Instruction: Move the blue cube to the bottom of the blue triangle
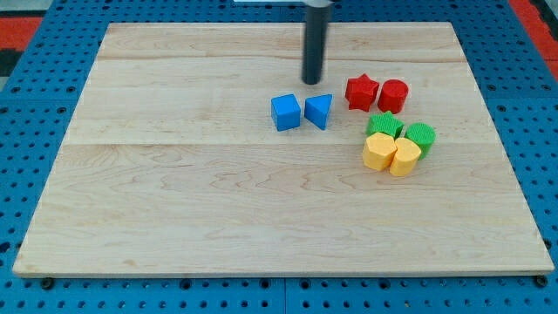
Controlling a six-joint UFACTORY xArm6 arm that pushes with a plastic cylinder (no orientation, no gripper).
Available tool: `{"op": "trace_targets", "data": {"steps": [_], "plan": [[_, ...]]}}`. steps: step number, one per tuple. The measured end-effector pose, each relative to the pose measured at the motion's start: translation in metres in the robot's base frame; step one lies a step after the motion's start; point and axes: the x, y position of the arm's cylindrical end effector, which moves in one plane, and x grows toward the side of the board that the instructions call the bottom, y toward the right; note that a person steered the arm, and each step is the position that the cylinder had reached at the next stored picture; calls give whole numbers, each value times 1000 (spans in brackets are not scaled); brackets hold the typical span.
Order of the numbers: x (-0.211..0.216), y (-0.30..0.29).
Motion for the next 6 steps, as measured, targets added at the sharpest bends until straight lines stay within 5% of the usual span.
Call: {"op": "trace_targets", "data": {"steps": [2,6], "plan": [[54,-81],[57,48]]}}
